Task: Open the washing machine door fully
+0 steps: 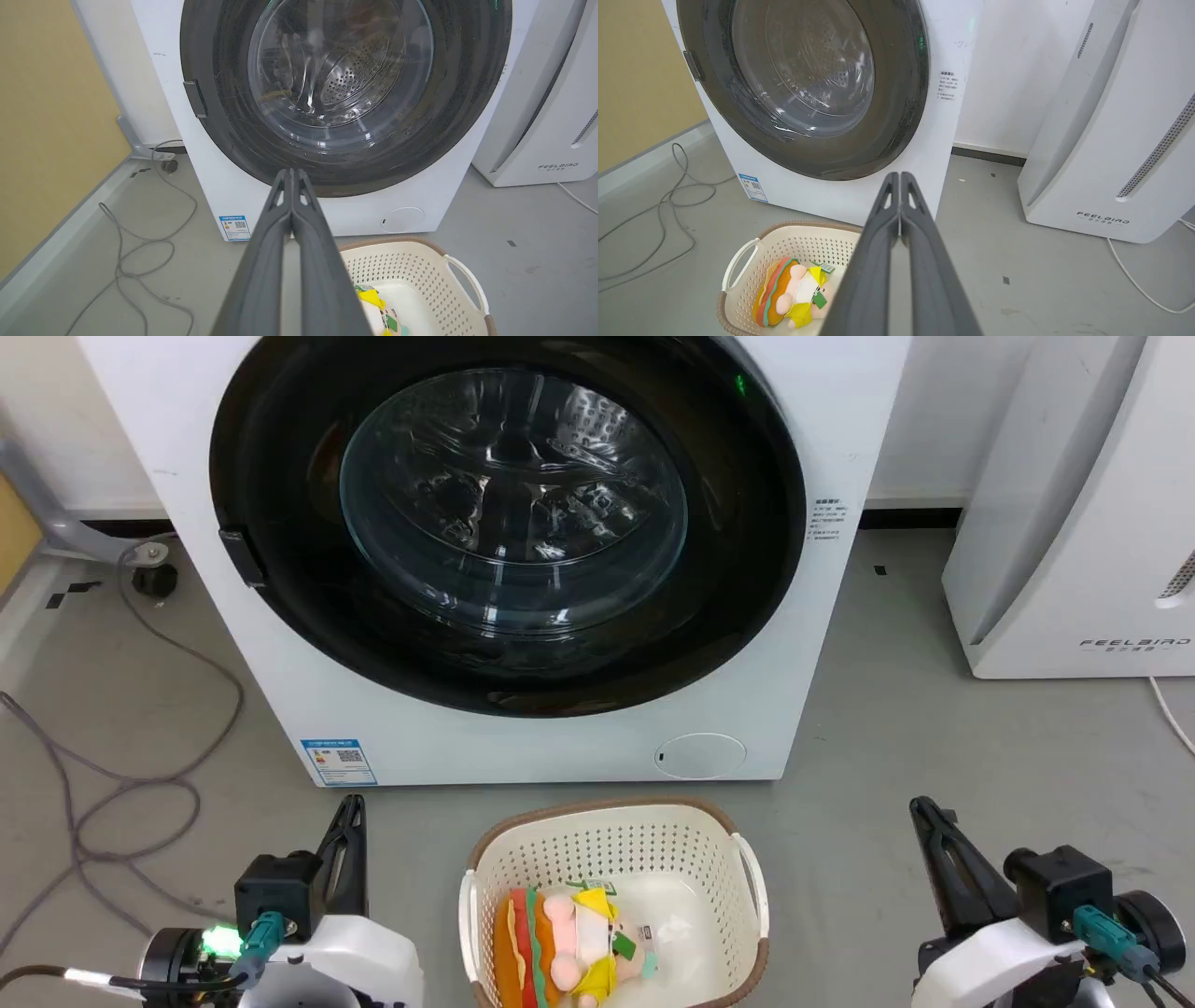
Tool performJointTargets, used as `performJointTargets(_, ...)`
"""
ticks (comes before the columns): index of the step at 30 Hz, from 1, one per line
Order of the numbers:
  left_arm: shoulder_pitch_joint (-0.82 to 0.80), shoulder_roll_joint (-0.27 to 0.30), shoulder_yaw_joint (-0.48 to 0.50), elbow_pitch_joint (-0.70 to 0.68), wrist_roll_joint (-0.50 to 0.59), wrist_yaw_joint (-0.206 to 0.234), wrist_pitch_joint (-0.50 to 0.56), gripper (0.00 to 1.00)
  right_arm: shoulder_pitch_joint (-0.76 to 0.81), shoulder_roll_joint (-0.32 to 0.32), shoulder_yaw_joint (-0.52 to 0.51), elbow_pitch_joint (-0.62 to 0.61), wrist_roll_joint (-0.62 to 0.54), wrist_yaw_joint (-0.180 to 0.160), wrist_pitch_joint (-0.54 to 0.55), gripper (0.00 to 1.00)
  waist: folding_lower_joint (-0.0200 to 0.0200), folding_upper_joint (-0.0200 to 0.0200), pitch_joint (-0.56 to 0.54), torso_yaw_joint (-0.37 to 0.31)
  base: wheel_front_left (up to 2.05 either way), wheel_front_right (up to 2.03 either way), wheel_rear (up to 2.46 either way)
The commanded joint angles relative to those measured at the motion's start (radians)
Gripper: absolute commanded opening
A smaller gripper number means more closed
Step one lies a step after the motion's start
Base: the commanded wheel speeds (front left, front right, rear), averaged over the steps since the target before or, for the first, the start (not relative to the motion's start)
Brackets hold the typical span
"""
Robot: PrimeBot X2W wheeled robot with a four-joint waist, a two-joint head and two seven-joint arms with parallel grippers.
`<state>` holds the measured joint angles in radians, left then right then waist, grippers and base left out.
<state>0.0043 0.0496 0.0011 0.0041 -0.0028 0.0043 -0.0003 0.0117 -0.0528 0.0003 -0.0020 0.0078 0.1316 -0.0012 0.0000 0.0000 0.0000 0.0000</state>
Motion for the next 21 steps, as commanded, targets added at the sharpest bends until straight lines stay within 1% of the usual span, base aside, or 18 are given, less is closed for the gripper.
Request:
performJointTargets(1, -0.004, 0.001, -0.001, -0.004, 0.003, -0.004, 0.0, 0.0, -0.012, 0.003, 0.0, 0.002, -0.008, -0.001, 0.001, 0.0, 0.0, 0.0, 0.0, 0.0, 0.0, 0.0, 0.0)
performJointTargets(21, -0.004, 0.001, -0.001, -0.004, 0.003, -0.004, 0.0, 0.0, -0.012, 0.003, 0.0, 0.002, -0.008, -0.001, 0.001, 0.0, 0.0, 0.0, 0.0, 0.0, 0.0, 0.0, 0.0)
